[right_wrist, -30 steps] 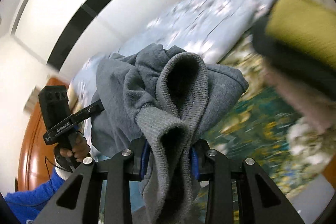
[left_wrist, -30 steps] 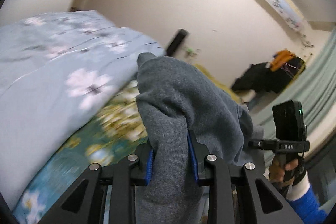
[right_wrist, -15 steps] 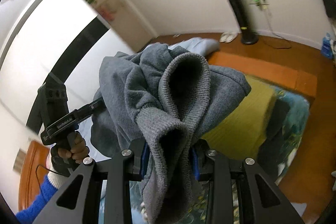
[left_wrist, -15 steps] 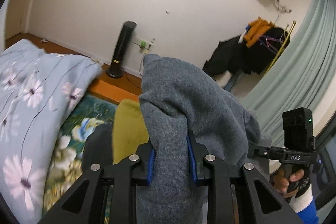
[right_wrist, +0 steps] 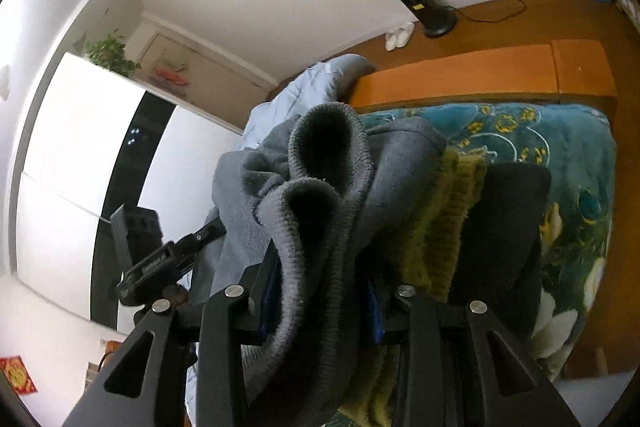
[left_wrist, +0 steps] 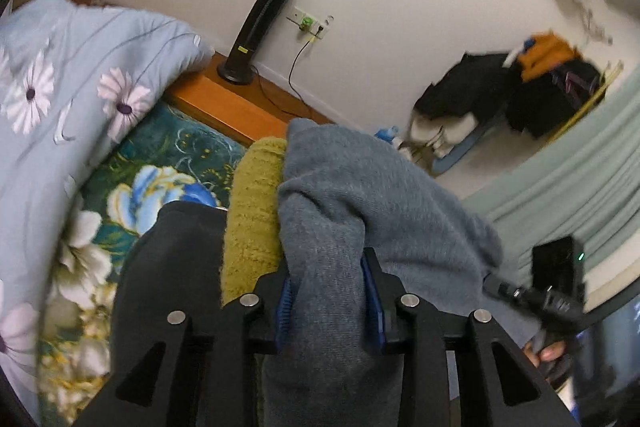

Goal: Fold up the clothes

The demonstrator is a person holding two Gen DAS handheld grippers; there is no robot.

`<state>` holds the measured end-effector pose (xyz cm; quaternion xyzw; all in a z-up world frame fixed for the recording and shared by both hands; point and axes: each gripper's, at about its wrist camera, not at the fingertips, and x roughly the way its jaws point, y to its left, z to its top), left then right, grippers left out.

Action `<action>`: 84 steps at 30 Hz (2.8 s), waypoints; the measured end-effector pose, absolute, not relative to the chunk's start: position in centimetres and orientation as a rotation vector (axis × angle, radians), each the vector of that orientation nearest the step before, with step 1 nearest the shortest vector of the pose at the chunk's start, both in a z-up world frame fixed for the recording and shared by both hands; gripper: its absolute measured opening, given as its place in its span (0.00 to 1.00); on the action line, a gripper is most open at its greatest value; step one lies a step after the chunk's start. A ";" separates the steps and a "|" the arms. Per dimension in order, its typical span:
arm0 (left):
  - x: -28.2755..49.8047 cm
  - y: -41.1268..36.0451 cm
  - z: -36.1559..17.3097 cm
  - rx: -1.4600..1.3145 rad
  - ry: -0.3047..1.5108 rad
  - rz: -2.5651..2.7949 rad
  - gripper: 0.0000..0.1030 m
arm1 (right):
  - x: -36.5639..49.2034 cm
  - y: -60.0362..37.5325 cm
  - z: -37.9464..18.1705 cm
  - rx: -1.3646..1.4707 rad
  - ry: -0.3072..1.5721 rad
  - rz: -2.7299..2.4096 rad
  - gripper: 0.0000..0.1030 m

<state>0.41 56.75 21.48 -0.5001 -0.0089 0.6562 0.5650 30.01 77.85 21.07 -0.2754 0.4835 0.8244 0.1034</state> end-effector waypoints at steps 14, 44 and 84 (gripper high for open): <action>2.0 53.8 27.5 -1.058 0.074 1.696 0.56 | 30.8 73.9 29.0 -0.761 1.046 2.425 0.53; 7.8 49.4 25.8 -0.956 0.236 1.697 0.76 | 29.8 65.9 30.2 -0.764 0.814 2.500 0.62; 16.0 40.7 20.1 -0.952 0.281 1.854 1.00 | 31.2 54.0 22.5 -0.916 0.494 2.302 0.89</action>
